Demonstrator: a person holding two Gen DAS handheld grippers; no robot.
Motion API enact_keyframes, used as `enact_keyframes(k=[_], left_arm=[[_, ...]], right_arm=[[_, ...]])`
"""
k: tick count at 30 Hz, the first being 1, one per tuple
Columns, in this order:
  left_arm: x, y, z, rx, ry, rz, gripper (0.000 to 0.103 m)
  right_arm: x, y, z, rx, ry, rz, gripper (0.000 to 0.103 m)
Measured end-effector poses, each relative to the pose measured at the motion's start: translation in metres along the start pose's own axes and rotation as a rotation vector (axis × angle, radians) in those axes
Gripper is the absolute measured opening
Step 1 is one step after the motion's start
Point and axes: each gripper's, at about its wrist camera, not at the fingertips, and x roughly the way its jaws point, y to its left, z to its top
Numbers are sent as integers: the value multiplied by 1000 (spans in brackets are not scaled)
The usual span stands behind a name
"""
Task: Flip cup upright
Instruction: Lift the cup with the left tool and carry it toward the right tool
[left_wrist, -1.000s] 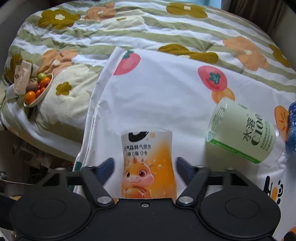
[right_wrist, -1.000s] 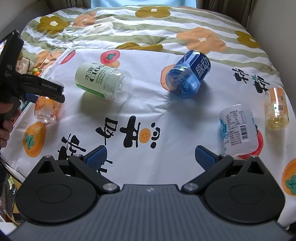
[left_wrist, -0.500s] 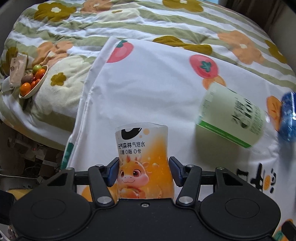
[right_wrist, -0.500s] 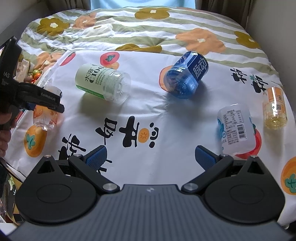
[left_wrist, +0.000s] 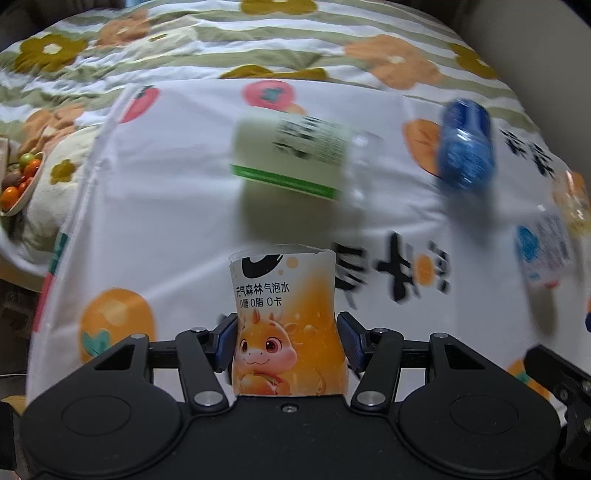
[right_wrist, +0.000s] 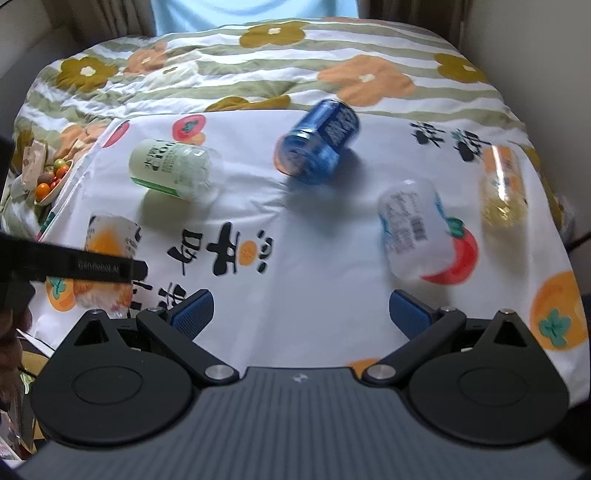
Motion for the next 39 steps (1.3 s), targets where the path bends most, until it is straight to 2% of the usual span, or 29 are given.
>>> enact_keyframes(k=[5,11,24,25,27,29,39], left_arm=[[3,-22,-12,20,9,-25,61],[16,-42,-19,44,15,-21,61],[32,-57,-15,79,24,14,63],[32,-57,-14,81,25,13,63],[30,-58,-15,84,24,3,78],[29,-60,-15,90,13,7,85],[25,-62,-15,124,-1,27,85]], right_arm=[[-11,-15,-14,26,-4,-20,103],[-18,-29,-27,45,0,-36,103],[-15,-40,-37,53,24,-38,103],[-14,-40,-37,53,23,-39,103],[-15,-40,-37,54,19,-39,103],[-15,-41,-37,57,17,-40,103],[-16,-41,-36,65,19,-36,103]])
